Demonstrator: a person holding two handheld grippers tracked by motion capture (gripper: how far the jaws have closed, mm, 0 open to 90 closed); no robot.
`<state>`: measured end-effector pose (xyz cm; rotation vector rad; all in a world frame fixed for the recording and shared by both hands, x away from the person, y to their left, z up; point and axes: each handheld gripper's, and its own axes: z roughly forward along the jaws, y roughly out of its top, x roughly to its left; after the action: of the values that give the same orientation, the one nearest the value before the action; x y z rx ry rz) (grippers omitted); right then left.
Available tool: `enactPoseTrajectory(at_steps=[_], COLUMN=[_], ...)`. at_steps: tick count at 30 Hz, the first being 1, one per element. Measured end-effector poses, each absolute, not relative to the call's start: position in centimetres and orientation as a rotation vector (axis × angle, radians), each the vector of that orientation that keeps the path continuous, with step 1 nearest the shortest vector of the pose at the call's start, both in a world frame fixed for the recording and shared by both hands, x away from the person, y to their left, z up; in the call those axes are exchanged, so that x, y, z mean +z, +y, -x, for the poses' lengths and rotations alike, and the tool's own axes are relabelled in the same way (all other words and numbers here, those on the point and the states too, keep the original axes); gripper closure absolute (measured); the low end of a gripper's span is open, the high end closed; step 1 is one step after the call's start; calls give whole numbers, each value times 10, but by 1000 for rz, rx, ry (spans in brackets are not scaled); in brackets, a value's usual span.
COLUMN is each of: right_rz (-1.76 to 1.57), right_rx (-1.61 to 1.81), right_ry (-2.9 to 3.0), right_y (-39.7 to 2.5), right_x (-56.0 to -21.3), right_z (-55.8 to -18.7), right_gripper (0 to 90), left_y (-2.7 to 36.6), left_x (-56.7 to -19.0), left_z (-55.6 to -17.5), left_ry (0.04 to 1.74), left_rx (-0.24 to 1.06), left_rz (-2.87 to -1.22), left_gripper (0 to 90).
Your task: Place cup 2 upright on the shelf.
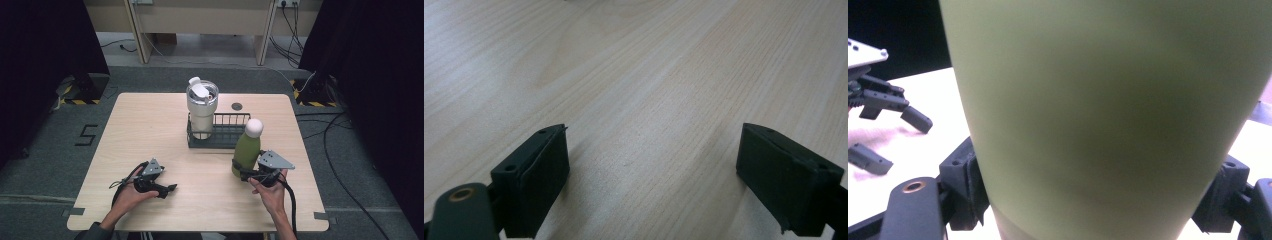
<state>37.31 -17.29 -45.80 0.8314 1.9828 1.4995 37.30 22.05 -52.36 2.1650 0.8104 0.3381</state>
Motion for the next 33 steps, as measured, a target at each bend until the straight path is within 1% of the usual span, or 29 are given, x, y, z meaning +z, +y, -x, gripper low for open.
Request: enactPoseTrajectory(at_steps=[19,33], right_rz=[-849,-850], right_rx=[1473,1448], right_ry=[1943,1944], right_y=[-179,-170], right_x=[-429,-404], right_z=[-385,-408], right_gripper=[210,211], left_y=[220,221], left_x=[-524,-524], left_z=[-373,-373], left_ry=[811,810], left_rx=[339,340], left_rz=[-2165,-2165], left_gripper=[129,129])
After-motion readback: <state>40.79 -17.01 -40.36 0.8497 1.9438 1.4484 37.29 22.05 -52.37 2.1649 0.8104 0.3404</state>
